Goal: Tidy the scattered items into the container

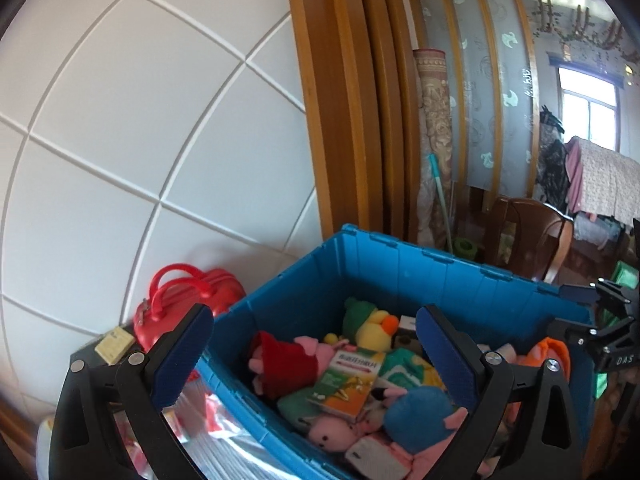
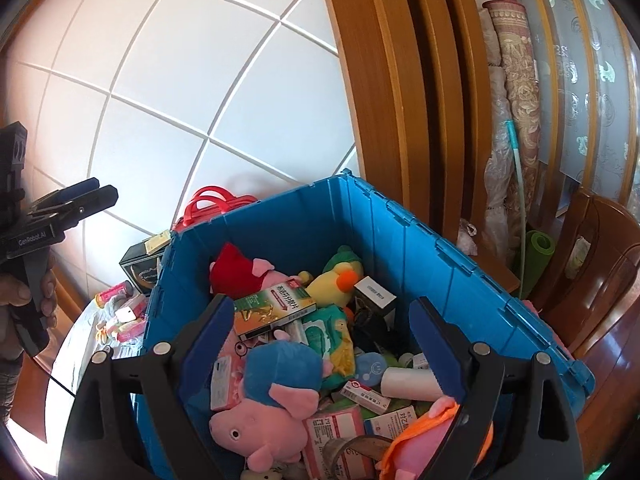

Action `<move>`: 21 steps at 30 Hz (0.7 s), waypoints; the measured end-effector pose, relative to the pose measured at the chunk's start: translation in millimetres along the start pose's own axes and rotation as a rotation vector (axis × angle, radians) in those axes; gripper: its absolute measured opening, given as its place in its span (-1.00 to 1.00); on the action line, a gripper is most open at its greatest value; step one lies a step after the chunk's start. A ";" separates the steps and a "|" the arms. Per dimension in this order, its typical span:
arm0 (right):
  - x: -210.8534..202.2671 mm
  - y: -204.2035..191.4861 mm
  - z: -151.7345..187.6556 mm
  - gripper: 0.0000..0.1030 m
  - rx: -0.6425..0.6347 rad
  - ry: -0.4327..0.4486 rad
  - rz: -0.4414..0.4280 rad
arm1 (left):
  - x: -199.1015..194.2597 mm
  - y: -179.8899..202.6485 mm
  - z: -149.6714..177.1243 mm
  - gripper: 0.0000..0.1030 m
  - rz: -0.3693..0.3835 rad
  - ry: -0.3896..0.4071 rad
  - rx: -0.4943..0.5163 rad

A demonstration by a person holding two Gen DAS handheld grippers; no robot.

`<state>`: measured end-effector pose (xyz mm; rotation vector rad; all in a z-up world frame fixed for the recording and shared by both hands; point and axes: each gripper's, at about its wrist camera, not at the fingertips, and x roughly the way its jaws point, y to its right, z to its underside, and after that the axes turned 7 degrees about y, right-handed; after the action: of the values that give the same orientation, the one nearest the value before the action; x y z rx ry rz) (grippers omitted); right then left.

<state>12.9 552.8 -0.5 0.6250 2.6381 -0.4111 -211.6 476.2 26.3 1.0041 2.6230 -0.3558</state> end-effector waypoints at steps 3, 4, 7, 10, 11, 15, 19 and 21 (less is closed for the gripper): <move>9.8 -23.5 0.5 0.75 -0.025 -0.010 -0.043 | -10.9 -17.6 12.7 0.99 -0.055 -0.020 0.000; 13.4 -33.5 1.3 0.75 -0.033 -0.016 -0.059 | -15.3 -24.2 17.8 0.99 -0.075 -0.031 0.002; 24.3 -65.9 3.5 0.75 -0.074 -0.038 -0.118 | -28.6 -47.0 32.7 0.99 -0.139 -0.055 -0.005; 30.2 -100.4 5.3 0.75 -0.111 -0.053 -0.165 | -45.4 -74.8 49.5 0.99 -0.194 -0.071 -0.038; 30.8 -111.6 6.5 0.75 -0.123 -0.055 -0.177 | -50.8 -84.6 56.1 0.99 -0.210 -0.080 -0.053; 35.3 -160.2 12.3 0.75 -0.168 -0.071 -0.220 | -70.9 -123.4 82.1 0.99 -0.261 -0.112 -0.100; 39.7 -209.9 20.8 0.75 -0.196 -0.090 -0.236 | -92.6 -161.3 108.9 0.99 -0.269 -0.128 -0.132; 42.4 -235.3 25.7 0.75 -0.202 -0.099 -0.234 | -102.4 -180.0 122.0 0.99 -0.265 -0.137 -0.143</move>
<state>-126.9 357.1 2.5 0.2270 2.6212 -0.2294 -237.7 243.3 -26.8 0.5672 2.6153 -0.2809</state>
